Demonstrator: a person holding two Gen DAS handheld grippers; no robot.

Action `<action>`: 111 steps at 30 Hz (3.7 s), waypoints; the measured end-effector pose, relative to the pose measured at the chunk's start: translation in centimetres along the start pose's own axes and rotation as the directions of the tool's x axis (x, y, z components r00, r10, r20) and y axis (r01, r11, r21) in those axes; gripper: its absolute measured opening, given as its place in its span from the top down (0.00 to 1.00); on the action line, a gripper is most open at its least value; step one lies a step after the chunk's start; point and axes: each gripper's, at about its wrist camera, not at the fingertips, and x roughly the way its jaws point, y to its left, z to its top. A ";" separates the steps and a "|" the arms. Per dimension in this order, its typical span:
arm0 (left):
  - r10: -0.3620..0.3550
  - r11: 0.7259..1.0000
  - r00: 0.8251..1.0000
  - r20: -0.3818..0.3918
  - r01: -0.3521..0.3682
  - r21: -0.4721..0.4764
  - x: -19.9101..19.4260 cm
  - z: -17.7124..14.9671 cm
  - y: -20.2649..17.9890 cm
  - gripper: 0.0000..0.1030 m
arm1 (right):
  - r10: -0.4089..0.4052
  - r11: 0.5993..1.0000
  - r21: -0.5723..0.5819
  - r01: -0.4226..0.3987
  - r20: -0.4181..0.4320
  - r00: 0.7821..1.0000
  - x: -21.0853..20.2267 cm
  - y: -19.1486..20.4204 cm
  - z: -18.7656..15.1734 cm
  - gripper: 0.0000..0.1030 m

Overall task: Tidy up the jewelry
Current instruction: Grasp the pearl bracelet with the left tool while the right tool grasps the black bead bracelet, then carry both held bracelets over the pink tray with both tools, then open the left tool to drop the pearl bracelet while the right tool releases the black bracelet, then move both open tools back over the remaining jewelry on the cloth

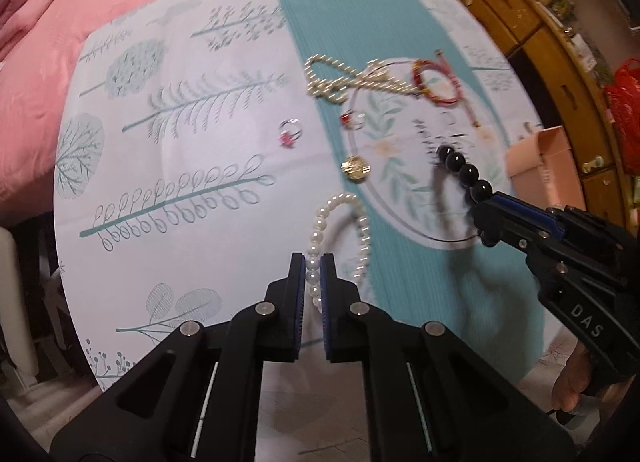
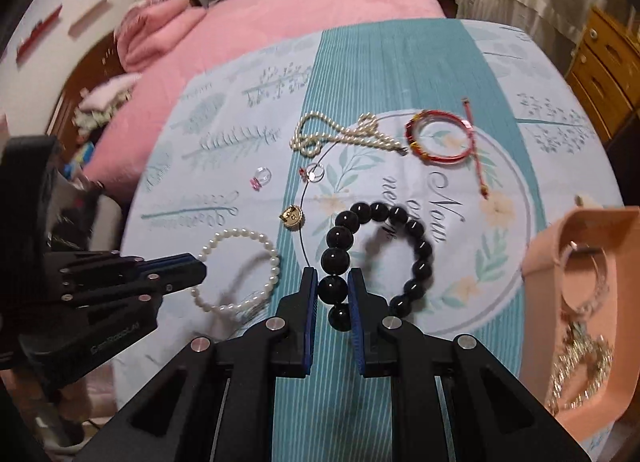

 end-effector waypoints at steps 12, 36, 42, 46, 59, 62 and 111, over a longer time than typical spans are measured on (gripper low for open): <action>-0.066 0.986 0.995 0.071 0.053 0.161 -5.2 -1.4 -4.7 0.95 | 0.017 0.997 0.077 -0.023 0.078 0.997 -8.2 -2.4 -4.3 0.86; -0.249 0.874 0.961 0.117 0.171 0.455 -8.9 0.1 -21.9 0.95 | -0.119 0.955 0.294 0.045 0.238 0.964 -20.8 -13.8 -10.4 0.86; -0.286 0.848 0.953 0.101 0.203 0.489 -7.5 1.4 -25.9 0.95 | -0.158 0.951 0.299 0.083 0.234 0.959 -20.6 -16.8 -9.9 0.86; -0.279 0.839 0.958 0.072 0.206 0.504 -4.9 2.5 -28.1 0.95 | -0.170 0.945 0.315 0.091 0.233 0.958 -20.1 -18.5 -9.3 0.86; -0.123 0.866 0.992 0.024 0.096 0.490 4.2 5.5 -27.4 0.94 | -0.181 0.941 0.319 0.111 0.199 0.963 -16.9 -22.0 -8.5 0.86; -0.136 0.879 0.991 0.005 0.118 0.462 4.1 5.2 -26.4 0.74 | -0.182 0.939 0.325 0.114 0.190 0.965 -15.9 -22.5 -8.2 0.86; -0.101 0.989 0.991 0.087 0.091 0.115 -3.0 -1.5 -6.5 0.46 | -0.160 0.976 0.159 0.152 0.034 0.987 -11.0 -11.0 -6.7 0.64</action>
